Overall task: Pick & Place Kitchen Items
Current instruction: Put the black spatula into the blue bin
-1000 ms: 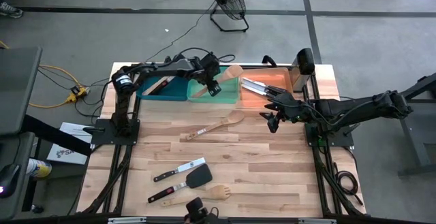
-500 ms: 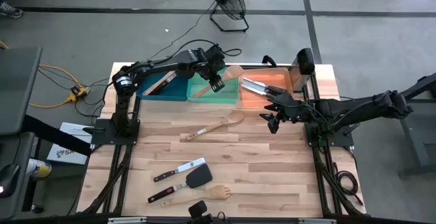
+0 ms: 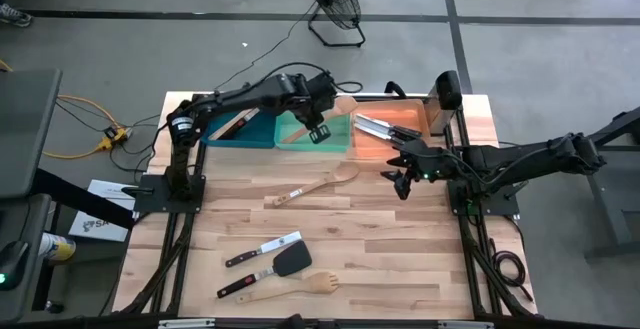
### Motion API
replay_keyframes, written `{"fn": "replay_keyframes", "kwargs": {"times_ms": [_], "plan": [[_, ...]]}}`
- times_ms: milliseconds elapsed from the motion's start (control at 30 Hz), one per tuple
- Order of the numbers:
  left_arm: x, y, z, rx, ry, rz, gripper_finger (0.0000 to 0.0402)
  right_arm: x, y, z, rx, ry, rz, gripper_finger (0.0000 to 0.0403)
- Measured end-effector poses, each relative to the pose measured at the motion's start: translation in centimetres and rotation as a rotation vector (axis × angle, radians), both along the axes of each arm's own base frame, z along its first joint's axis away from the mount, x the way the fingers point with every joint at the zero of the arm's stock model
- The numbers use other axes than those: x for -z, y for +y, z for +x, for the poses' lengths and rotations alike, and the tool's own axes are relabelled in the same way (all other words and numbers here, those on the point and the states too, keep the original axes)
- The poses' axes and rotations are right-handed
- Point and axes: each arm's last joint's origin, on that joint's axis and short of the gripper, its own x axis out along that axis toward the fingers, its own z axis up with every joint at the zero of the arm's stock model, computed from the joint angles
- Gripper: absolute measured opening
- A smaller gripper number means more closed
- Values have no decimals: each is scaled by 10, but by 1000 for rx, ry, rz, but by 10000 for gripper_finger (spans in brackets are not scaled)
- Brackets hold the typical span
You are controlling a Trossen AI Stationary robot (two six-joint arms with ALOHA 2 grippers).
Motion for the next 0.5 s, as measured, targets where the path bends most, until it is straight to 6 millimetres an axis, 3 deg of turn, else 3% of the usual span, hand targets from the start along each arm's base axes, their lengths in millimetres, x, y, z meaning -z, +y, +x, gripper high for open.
{"fn": "replay_keyframes", "kwargs": {"times_ms": [233,500], "plan": [[4,-20,-3,-29,119,-7,1,7,3,-5,-60,80,78,203],[0,-63,-7,-24,213,-27,0,13,4,-11,-96,176,111,202]]}}
